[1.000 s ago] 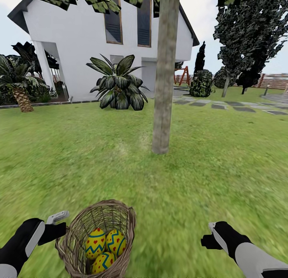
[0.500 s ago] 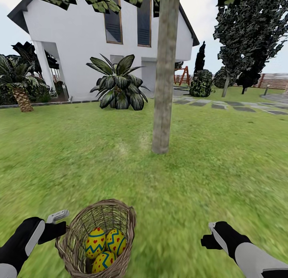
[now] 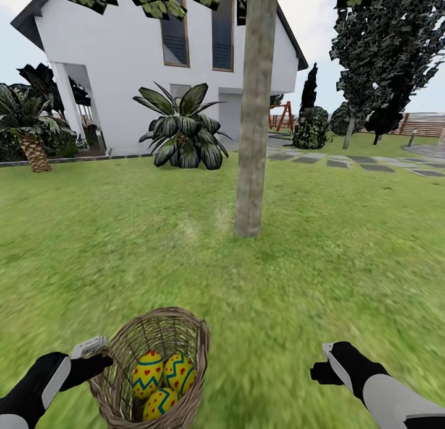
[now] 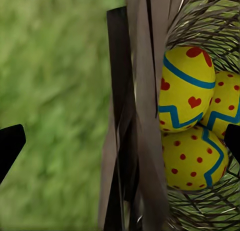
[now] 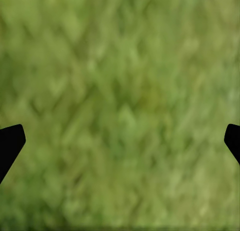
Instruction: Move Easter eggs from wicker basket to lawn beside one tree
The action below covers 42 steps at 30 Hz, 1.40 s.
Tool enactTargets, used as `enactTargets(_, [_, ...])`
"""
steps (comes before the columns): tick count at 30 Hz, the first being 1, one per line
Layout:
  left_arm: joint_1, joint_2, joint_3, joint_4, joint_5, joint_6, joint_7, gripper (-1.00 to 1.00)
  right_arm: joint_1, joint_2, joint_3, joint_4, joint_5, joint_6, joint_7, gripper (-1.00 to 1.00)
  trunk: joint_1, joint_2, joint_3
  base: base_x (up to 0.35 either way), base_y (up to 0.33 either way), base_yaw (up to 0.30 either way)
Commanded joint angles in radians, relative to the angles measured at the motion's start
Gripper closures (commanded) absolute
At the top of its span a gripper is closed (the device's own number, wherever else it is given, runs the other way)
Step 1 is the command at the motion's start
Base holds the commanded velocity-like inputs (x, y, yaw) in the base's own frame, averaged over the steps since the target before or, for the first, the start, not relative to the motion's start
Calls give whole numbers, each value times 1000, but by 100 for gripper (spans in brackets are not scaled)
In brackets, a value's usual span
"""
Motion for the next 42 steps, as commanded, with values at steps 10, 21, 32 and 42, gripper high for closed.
enactTargets(10, [-1,-21,1,-1,-7,5,1,-100,0,0,8,-2,-4,6,1,-100,-16,28,7,0,0,0])
enactTargets(21, [-1,-22,29,0,-4,12,-2,-100,0,16,9,9,-4,-3,1,-100,-58,105,36,-5,0,0])
enactTargets(32, [-1,-22,29,0,-4,12,-2,-100,0,16,8,10,-4,-21,1,-100,-100,182,65,0,0,0])
enactTargets(42, [-1,-23,29,1,-4,11,0,-100,0,16,9,10,-4,-21,1,-100,-138,252,91,0,0,0])
